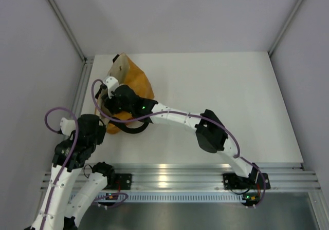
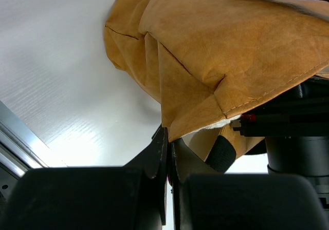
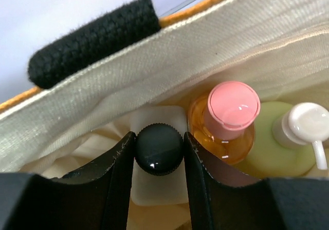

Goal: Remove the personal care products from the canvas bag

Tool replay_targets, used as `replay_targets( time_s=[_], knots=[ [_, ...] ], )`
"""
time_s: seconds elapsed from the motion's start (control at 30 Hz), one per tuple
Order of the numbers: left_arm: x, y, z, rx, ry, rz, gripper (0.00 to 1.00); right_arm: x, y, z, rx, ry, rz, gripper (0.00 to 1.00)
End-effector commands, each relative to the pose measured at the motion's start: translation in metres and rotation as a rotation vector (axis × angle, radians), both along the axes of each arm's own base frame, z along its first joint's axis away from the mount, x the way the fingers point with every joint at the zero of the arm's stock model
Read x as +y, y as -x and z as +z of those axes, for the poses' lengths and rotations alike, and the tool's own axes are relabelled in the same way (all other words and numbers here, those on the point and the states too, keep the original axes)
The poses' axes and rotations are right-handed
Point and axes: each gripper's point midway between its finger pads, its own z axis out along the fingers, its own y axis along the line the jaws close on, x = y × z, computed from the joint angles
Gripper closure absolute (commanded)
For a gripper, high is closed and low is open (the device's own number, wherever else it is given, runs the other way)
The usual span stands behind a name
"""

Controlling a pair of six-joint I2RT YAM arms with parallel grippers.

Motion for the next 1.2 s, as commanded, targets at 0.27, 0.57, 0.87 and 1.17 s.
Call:
replay_targets(
  time_s=[0.27, 0.57, 0.87, 1.17],
  knots=[
    [0.008, 0.011, -0.003, 0.036, -0.036, 0.013, 1.00, -0.023, 0.000, 0.179, -0.172, -0.359, -0.043, 1.00],
    [0.008, 0.011, -0.001, 0.029, -0.034, 0.015, 1.00, -0.028, 0.005, 0.192, -0.189, -0.372, -0.031, 1.00],
    [0.008, 0.011, -0.004, 0.035, -0.030, 0.019, 1.00, -0.037, 0.020, 0.218, -0.237, -0.373, 0.027, 1.00],
    [0.009, 0.011, -0.003, 0.029, -0.028, 0.026, 1.00, -0.045, 0.025, 0.232, -0.264, -0.371, 0.042, 1.00]
  ],
)
